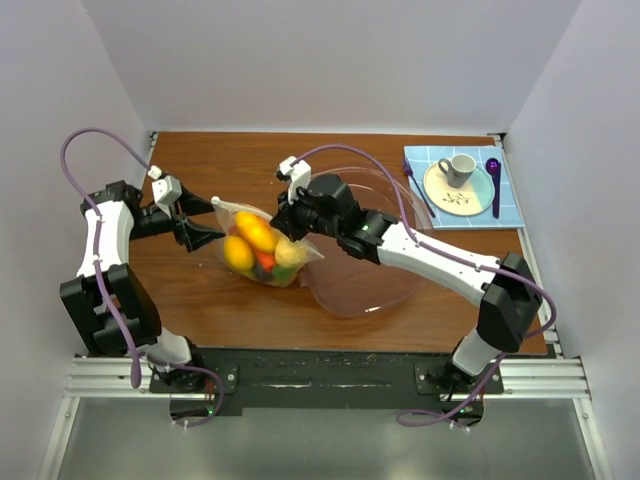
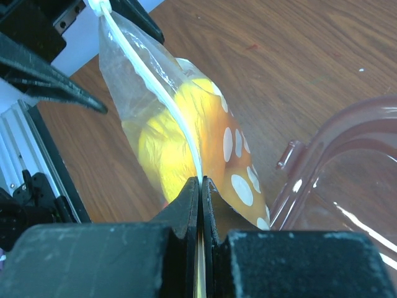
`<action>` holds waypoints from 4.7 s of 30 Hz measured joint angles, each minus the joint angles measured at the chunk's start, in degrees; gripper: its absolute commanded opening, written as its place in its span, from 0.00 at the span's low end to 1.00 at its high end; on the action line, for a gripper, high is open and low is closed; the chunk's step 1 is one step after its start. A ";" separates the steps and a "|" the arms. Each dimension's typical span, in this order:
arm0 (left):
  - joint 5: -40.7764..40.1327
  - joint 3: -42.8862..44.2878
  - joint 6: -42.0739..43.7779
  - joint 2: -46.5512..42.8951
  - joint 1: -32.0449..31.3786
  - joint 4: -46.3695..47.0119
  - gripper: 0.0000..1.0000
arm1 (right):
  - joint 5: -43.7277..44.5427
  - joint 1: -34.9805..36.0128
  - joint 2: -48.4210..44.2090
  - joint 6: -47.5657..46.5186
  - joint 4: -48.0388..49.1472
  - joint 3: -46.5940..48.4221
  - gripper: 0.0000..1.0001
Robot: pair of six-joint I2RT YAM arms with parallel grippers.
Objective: Open the zip-top bag and remove the fake food
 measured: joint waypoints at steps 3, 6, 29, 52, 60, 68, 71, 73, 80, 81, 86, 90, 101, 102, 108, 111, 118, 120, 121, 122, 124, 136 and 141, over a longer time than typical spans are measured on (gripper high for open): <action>0.11 0.00 -0.22 -0.02 -0.48 0.07 0.73 | -0.11 0.00 -0.22 0.31 0.00 -0.76 0.00; 0.13 0.00 -1.11 -0.02 -1.68 0.04 0.77 | -0.24 0.00 -0.24 0.70 0.09 -1.07 0.00; 0.70 -1.88 -19.08 -3.21 -5.64 16.31 0.10 | -1.88 0.00 -2.75 1.33 2.23 -3.69 0.36; 0.35 -10.54 -48.76 -19.45 -5.62 44.09 0.13 | -15.45 1.44 9.97 -0.81 4.63 15.87 0.42; 0.55 -11.85 -49.92 -19.56 -5.62 46.01 0.14 | -15.69 1.42 10.25 -0.96 4.44 15.87 0.33; 0.76 -13.18 -50.14 -19.78 -5.60 46.97 0.14 | -16.33 1.44 10.43 -0.85 4.37 17.00 0.30; 0.76 -13.44 -50.14 -19.82 -5.62 47.12 0.14 | -16.50 1.49 10.75 -0.61 4.46 17.75 0.29; 0.76 -13.44 -50.14 -19.93 -5.62 47.17 0.14 | -16.50 1.49 11.21 -0.52 4.66 18.29 0.27; 0.52 -14.19 -50.58 -20.48 -5.60 47.28 0.14 | -16.46 1.49 13.22 -0.33 4.76 18.71 0.19; 0.52 -14.27 -50.62 -20.48 -5.57 47.28 0.14 | -16.46 1.42 13.22 -0.33 4.66 18.71 0.17; 0.52 -14.29 -50.64 -20.68 -5.57 47.32 0.14 | -16.41 1.42 13.22 -0.22 4.68 18.71 0.04; 0.55 -14.36 -50.71 -20.70 -5.60 47.39 0.14 | -16.33 1.42 13.22 -0.17 4.70 18.69 0.01; 0.74 -13.88 -51.60 -20.68 -5.60 47.60 0.12 | -13.38 1.44 8.11 -1.70 5.14 10.49 0.01; 0.76 -13.53 -51.98 -20.59 -5.60 47.69 0.12 | -13.07 1.49 7.28 -2.08 5.16 9.11 0.01; 0.79 -12.66 -52.46 -20.09 -5.60 48.26 0.39 | -11.52 1.73 4.48 -3.41 4.52 4.55 0.00; 0.79 -12.79 -52.52 -20.26 -5.60 48.54 0.60 | -11.45 1.75 4.48 -3.58 4.39 4.59 0.00; 0.81 -16.79 -53.79 -24.70 -5.64 51.47 0.64 | -11.43 1.75 4.63 -3.80 2.01 7.48 0.00; 0.83 -18.14 -54.82 -26.40 -5.66 53.68 0.64 | -11.45 1.75 4.66 -4.00 1.42 9.27 0.00; 0.87 -18.73 -55.41 -27.15 -5.66 54.84 0.64 | -11.47 1.75 4.74 -4.02 1.09 10.05 0.00; 0.92 -19.04 -55.82 -27.67 -5.66 55.76 0.64 | -11.50 1.75 4.90 -4.02 0.81 11.02 0.00; 1.03 -19.06 -56.54 -27.96 -5.66 57.37 0.64 | -11.63 1.75 5.29 -4.00 0.33 12.83 0.00; 1.20 -12.63 -47.50 -23.12 -6.58 47.34 0.59 | -13.68 1.84 7.50 -2.19 -0.02 14.82 0.00; 1.22 -13.14 -46.64 -23.23 -8.35 46.64 0.55 | -14.10 2.14 8.85 -1.64 -0.76 17.18 0.00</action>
